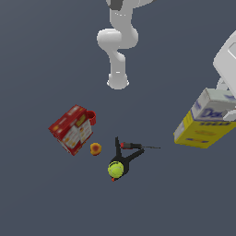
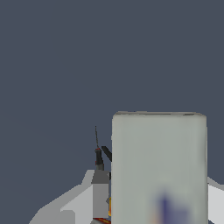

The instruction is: Pick up a designated object from a clutter of objects.

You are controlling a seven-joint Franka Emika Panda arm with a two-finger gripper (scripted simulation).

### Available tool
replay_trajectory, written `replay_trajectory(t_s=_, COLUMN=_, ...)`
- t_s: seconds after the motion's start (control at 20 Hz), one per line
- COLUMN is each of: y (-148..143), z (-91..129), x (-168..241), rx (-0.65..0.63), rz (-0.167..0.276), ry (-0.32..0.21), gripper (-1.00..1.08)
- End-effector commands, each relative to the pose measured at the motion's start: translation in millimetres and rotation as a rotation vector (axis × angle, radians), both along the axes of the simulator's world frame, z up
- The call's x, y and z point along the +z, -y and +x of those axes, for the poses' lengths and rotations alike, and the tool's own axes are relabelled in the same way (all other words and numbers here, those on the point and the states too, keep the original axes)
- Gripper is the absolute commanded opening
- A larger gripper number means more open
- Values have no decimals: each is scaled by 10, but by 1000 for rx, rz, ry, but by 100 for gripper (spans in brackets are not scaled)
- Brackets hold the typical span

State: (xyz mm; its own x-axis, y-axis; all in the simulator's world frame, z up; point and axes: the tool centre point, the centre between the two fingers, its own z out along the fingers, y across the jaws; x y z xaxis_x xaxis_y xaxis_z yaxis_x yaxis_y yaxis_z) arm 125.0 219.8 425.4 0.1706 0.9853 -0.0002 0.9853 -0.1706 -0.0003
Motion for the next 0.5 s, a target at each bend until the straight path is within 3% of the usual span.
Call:
replay_trajectory(t_s=0.0, y=-1, z=26, x=37, rx=1, rz=0, ry=0, gripper=-100)
replay_trajectory(t_s=0.45, y=2, z=63, x=80, rx=1, rz=0, ry=0, gripper=-100)
